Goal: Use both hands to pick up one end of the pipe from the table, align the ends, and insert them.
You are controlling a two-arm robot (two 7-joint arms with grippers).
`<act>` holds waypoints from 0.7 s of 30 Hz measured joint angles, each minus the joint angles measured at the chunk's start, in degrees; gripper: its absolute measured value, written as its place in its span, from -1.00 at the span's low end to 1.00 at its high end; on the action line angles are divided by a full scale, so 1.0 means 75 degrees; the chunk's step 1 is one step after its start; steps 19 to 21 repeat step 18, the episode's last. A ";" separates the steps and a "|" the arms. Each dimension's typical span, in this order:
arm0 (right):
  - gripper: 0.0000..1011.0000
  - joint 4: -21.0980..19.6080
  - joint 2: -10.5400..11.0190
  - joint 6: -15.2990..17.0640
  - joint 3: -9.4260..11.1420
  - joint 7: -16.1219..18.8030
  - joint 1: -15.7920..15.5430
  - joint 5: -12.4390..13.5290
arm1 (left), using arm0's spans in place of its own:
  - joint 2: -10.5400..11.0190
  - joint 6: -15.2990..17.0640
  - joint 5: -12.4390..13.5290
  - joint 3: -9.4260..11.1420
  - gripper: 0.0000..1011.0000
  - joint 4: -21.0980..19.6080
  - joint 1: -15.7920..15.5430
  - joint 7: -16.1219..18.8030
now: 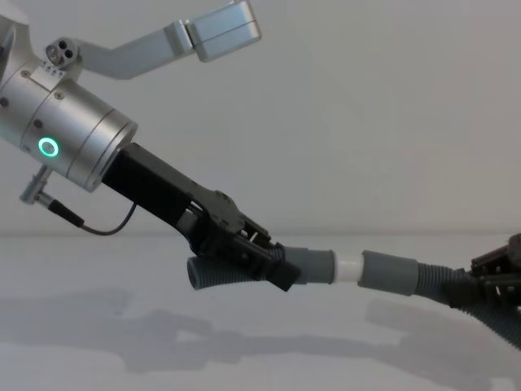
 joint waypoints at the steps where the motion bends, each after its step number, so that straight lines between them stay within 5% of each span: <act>1: -0.76 0.0000 0.0000 0.0000 0.0000 0.0000 0.0000 0.0000 | 0.0000 0.0003 -0.0002 0.0002 -0.32 -0.0001 0.0000 0.0001; 21: -0.76 -0.0004 0.0011 -0.0011 -0.0014 -0.0007 0.0009 0.0015 | 0.0012 0.0032 -0.0025 0.0020 -0.32 -0.0019 0.0000 0.0020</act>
